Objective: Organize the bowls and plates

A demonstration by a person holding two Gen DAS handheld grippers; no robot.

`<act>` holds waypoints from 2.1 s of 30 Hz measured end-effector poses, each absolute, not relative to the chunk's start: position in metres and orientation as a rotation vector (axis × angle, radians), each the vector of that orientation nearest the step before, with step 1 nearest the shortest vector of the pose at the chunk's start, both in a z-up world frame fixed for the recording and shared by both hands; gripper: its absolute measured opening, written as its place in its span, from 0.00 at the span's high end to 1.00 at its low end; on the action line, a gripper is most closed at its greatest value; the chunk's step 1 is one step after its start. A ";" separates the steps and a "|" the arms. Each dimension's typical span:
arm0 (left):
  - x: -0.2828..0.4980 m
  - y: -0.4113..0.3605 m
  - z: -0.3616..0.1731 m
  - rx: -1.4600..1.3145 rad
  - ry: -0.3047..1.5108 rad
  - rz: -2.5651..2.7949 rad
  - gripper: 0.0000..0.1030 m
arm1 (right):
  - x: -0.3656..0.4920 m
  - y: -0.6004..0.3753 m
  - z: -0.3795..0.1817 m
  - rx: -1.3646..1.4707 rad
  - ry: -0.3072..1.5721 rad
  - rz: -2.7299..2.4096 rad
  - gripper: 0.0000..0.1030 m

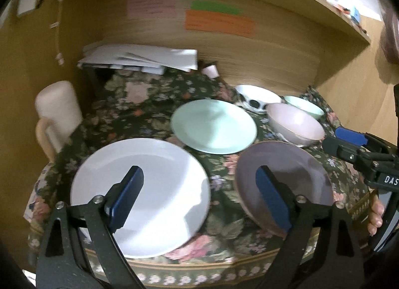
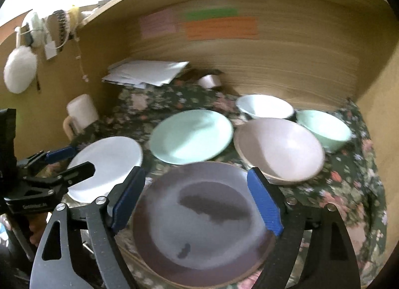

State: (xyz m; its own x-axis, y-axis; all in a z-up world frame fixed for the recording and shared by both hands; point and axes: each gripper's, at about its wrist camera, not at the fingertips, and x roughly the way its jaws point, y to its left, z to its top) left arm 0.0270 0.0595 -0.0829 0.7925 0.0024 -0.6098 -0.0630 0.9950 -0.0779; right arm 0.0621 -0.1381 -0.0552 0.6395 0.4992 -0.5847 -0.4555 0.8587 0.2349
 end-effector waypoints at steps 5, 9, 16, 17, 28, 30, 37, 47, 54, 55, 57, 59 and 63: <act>0.020 0.086 -0.084 -0.107 0.657 0.098 0.10 | 0.067 -0.107 -0.052 0.046 0.694 0.611 0.20; 0.013 0.108 -0.088 -0.118 0.666 0.147 0.10 | 0.071 -0.080 -0.051 0.010 0.695 0.655 0.20; 0.005 0.148 -0.106 -0.158 0.715 0.209 0.10 | 0.086 -0.039 -0.062 -0.027 0.755 0.713 0.20; 0.005 0.153 -0.109 -0.165 0.725 0.214 0.10 | 0.088 -0.034 -0.065 -0.037 0.767 0.718 0.20; 0.003 0.186 -0.136 -0.221 0.794 0.237 0.25 | 0.114 0.008 -0.097 -0.087 0.943 0.780 0.42; 0.004 0.190 -0.141 -0.231 0.816 0.225 0.33 | 0.118 0.013 -0.103 -0.095 0.974 0.782 0.48; 0.007 0.198 -0.150 -0.254 0.855 0.195 0.48 | 0.135 0.023 -0.121 -0.079 1.075 0.786 0.61; 0.013 0.200 -0.152 -0.278 0.869 0.142 0.60 | 0.144 0.036 -0.134 -0.091 1.115 0.810 0.64; 0.016 0.194 -0.153 -0.287 0.873 0.118 0.60 | 0.142 0.038 -0.133 -0.094 1.101 0.803 0.67; 0.016 0.195 -0.153 -0.292 0.873 0.121 0.60 | 0.141 0.037 -0.132 -0.090 1.098 0.801 0.69; 0.017 0.195 -0.152 -0.297 0.872 0.130 0.60 | 0.141 0.038 -0.131 -0.083 1.095 0.801 0.69; 0.017 0.194 -0.149 -0.295 0.865 0.143 0.60 | 0.140 0.037 -0.131 -0.074 1.090 0.800 0.70; 0.017 0.195 -0.145 -0.300 0.853 0.148 0.60 | 0.134 0.032 -0.126 -0.076 1.058 0.796 0.70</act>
